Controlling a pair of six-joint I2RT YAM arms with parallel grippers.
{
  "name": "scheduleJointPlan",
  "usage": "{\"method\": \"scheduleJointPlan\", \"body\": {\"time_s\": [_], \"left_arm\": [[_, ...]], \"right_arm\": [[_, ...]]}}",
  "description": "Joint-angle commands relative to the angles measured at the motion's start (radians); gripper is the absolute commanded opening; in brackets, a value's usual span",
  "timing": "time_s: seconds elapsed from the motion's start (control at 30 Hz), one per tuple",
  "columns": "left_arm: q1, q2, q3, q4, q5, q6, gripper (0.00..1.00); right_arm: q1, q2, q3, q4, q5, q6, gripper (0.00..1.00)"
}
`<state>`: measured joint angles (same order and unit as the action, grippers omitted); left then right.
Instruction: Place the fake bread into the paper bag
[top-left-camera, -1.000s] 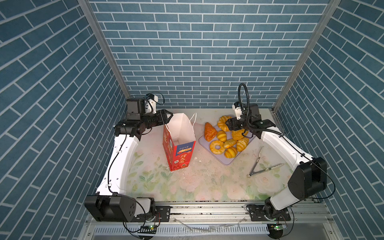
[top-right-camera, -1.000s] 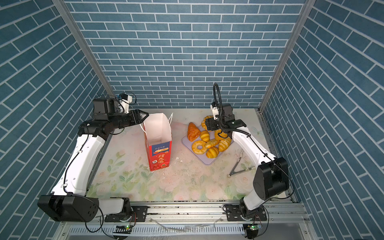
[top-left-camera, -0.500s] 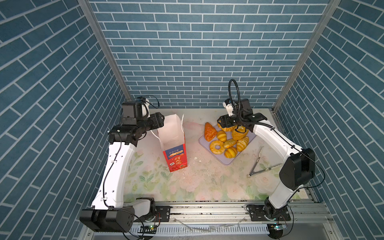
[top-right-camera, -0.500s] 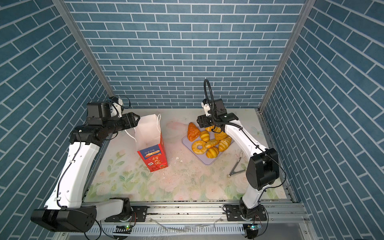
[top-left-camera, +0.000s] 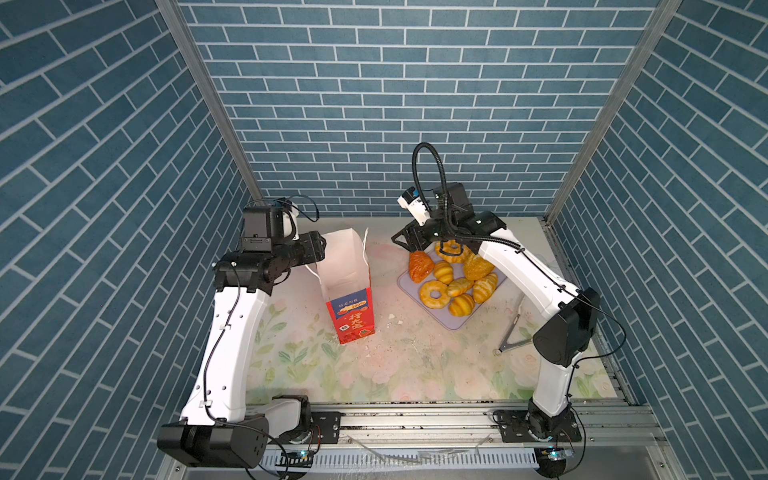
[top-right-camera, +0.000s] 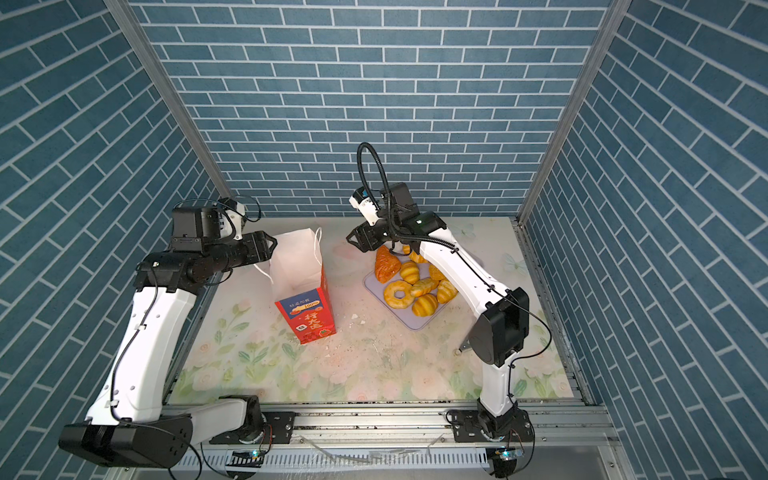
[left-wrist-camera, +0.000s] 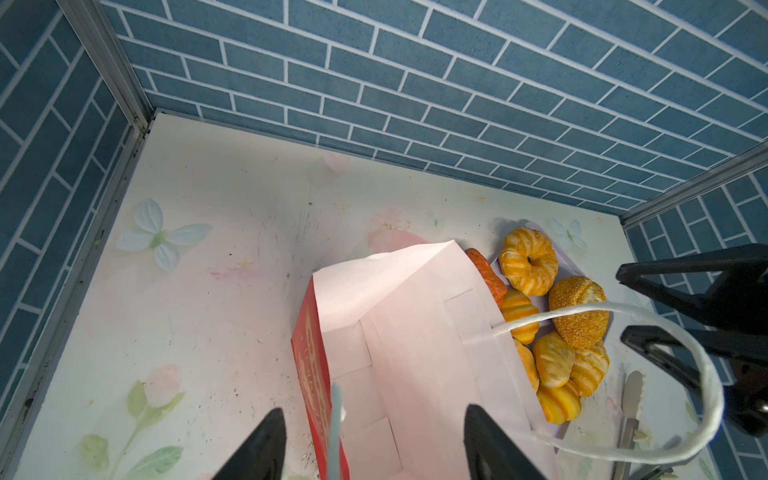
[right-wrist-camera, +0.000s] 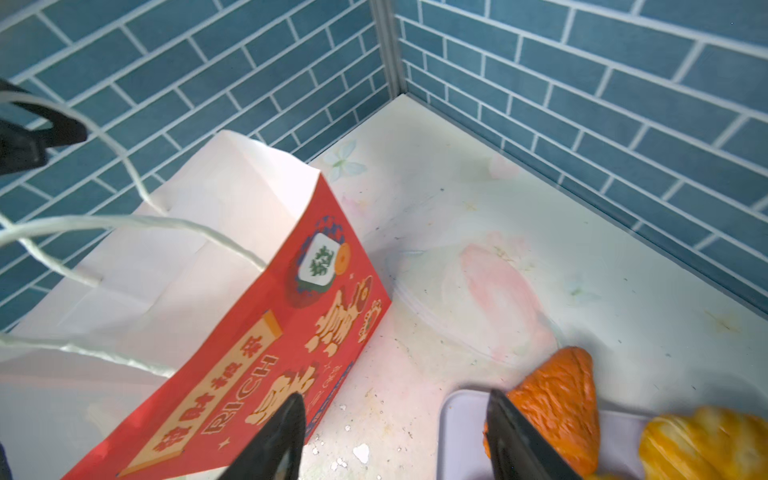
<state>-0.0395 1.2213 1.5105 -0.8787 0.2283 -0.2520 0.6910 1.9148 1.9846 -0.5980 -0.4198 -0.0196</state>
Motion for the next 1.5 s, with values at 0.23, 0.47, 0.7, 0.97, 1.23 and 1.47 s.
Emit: {"method": "scheduleJointPlan", "body": {"time_s": [0.23, 0.47, 0.7, 0.97, 1.23, 1.47], "left_arm": [[0.015, -0.037, 0.022, -0.055, 0.028, 0.005, 0.54], [0.016, -0.026, 0.013, -0.062, 0.040, 0.006, 0.36], [0.015, -0.006, 0.025, -0.065, 0.048, 0.011, 0.19], [0.015, 0.042, 0.048, -0.036, 0.109, 0.013, 0.03], [0.000, 0.103, 0.077, 0.016, 0.166, 0.014, 0.00], [-0.024, 0.152, 0.080, 0.036, 0.180, 0.017, 0.00]], "right_arm": [[0.080, 0.170, 0.202, 0.009, -0.144, -0.093, 0.58], [0.095, 0.190, 0.214, 0.100, -0.152, -0.064, 0.47], [0.095, 0.147, 0.128, 0.250, -0.116, -0.017, 0.19], [0.096, 0.081, 0.046, 0.279, 0.033, -0.050, 0.00], [0.093, -0.011, -0.059, 0.256, 0.180, -0.069, 0.00], [0.088, -0.045, -0.114, 0.228, 0.212, -0.074, 0.15]]}}
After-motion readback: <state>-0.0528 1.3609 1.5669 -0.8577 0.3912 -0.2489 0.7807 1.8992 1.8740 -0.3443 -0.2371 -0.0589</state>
